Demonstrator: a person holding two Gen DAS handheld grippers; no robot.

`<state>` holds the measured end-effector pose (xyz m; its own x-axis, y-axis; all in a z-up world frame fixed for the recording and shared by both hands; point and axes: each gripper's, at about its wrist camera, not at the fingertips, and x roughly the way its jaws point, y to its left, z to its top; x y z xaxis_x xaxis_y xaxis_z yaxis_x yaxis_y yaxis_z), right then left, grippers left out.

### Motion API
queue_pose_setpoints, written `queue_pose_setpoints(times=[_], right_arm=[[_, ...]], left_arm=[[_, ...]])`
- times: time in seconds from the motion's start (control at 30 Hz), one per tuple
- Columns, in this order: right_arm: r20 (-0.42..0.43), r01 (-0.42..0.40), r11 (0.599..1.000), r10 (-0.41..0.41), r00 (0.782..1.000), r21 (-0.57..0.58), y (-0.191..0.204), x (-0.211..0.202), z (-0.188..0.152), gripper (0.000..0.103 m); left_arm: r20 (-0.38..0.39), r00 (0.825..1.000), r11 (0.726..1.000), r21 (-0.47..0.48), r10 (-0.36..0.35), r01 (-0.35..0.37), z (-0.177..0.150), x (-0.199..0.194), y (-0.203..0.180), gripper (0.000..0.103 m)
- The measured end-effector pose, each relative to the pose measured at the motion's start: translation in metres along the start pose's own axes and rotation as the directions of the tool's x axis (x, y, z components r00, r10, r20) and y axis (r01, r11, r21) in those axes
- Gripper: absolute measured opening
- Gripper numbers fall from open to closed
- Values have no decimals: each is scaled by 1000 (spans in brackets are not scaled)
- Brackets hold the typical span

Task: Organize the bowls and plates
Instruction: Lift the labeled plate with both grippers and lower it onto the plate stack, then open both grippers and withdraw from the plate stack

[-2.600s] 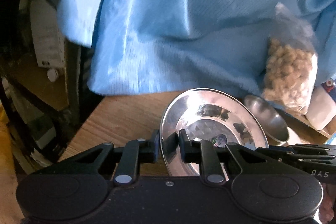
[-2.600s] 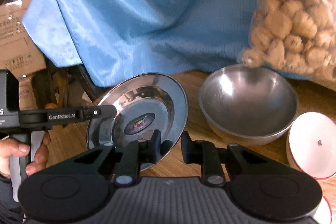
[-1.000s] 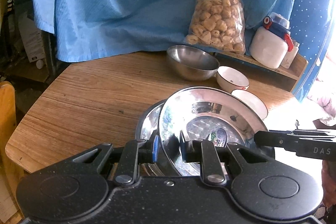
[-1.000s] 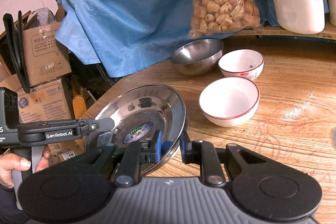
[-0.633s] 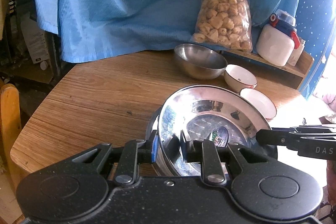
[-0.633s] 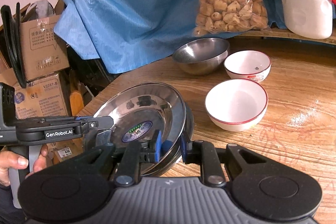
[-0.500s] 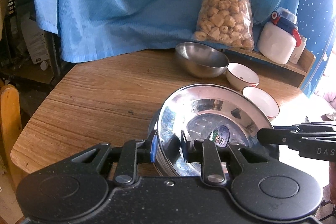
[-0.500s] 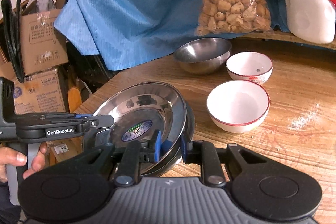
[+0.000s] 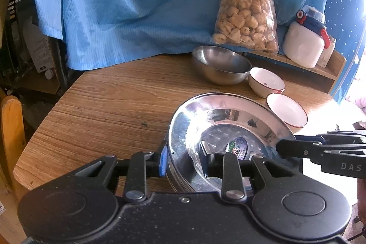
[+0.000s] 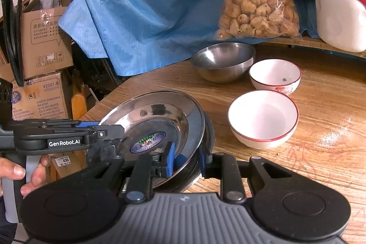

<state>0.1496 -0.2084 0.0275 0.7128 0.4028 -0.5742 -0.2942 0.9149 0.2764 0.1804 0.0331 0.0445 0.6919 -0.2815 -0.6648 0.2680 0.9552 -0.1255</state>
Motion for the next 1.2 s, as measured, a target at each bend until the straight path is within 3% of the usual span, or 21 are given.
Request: queue_pose_setpoints(times=[0.23, 0.3, 0.33, 0.43, 0.5, 0.57, 0.63, 0.8, 1.2], right_arm=[[4, 10, 1000, -10, 1000, -22, 0, 2, 2, 36], [3, 26, 999, -26, 1000, -35, 0, 4, 3, 49], [-2, 26, 999, -26, 1000, -41, 0, 5, 4, 49], [-9, 12, 999, -12, 1000, -53, 0, 7, 4, 56], [-1, 6, 999, -6, 1000, -53, 1, 8, 2, 75], [16, 11, 999, -10, 1000, -48, 0, 7, 1, 86], [27, 22, 999, -20, 999, -50, 0, 6, 2, 88], [58, 71, 995, -67, 996, -74, -3, 3, 1, 101], [69, 110, 987, -103, 992, -117, -15, -11, 20, 103]], left_arm=[[12, 1000, 999, -31, -20, 21, 0, 0, 5, 30], [12, 1000, 999, -47, -22, 22, 0, 0, 7, 32], [11, 1000, 998, -55, -24, 25, 1, 0, 8, 33], [15, 999, 996, -80, -30, 31, 2, -2, 10, 51], [42, 998, 995, -90, -39, 43, 2, -6, 12, 72], [95, 994, 993, -95, -62, 71, 2, -11, 12, 89], [149, 987, 990, -111, -67, 85, 1, -15, 14, 101], [185, 982, 984, -162, -42, 73, 4, -17, 16, 102], [128, 990, 982, -185, 66, -41, 16, -13, 25, 102]])
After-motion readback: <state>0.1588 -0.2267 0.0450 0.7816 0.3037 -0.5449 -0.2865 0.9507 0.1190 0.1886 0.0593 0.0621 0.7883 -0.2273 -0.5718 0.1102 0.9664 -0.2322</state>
